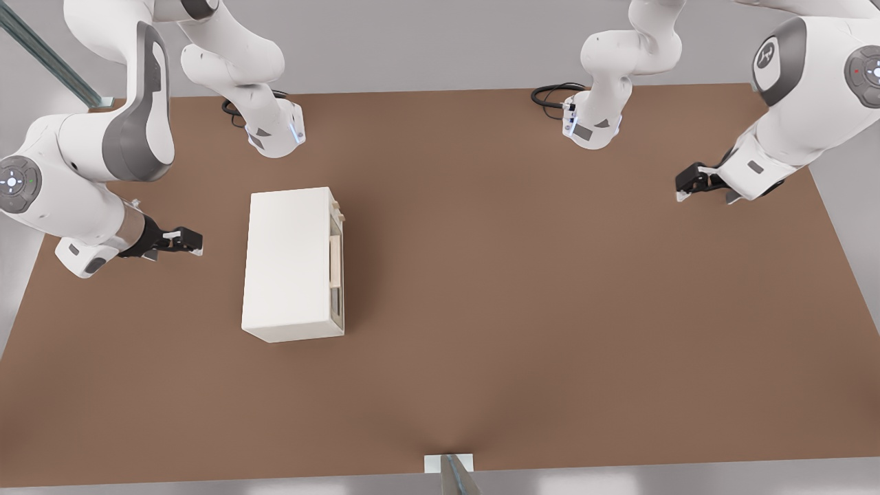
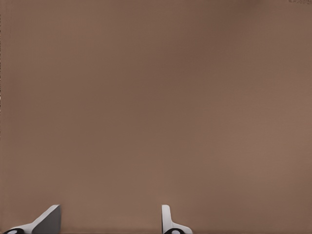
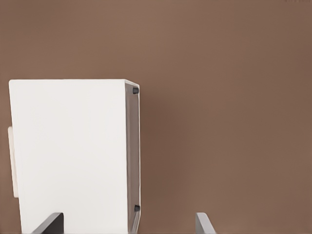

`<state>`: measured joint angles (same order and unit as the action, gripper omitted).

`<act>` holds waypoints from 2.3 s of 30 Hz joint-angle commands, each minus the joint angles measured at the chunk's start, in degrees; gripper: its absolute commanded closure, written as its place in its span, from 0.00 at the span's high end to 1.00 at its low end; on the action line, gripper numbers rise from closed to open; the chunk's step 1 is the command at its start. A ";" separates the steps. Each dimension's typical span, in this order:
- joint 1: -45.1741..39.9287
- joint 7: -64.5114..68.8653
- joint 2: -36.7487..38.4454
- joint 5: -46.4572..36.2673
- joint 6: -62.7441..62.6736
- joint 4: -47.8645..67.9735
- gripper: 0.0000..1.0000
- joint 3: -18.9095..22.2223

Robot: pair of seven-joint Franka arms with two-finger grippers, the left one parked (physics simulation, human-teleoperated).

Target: Keep left arm still and open the oven door with right arm

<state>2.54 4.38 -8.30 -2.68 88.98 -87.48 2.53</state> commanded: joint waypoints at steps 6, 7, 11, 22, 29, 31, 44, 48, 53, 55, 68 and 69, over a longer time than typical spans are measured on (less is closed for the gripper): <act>3.43 1.95 -1.45 2.76 -1.44 -0.24 1.00 -0.60; 8.43 0.38 -2.86 6.98 -1.36 0.03 0.96 -0.60; 21.09 -3.94 -7.61 13.48 -2.50 1.96 0.21 -0.60; 38.50 -13.08 -26.85 27.55 -3.20 14.09 0.21 -0.51; 40.00 -12.46 -27.82 31.68 -7.07 13.03 0.21 -0.42; 39.91 -11.94 -28.00 33.09 -9.00 12.33 0.21 -0.42; 40.26 -12.81 -28.96 32.91 -10.06 8.99 0.21 -0.51; 40.08 -12.90 -29.67 32.83 -10.06 8.99 0.21 -0.51; 40.17 -12.90 -29.84 32.56 -9.97 8.99 0.21 -0.51; 40.26 -12.90 -29.84 32.48 -9.97 9.08 0.21 -0.51; 40.26 -12.11 -30.46 32.39 -9.88 11.54 0.21 -0.60; 40.35 -12.11 -30.72 32.21 -9.71 12.68 0.21 -0.60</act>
<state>42.89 -7.78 -39.25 29.75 79.13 -75.04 1.91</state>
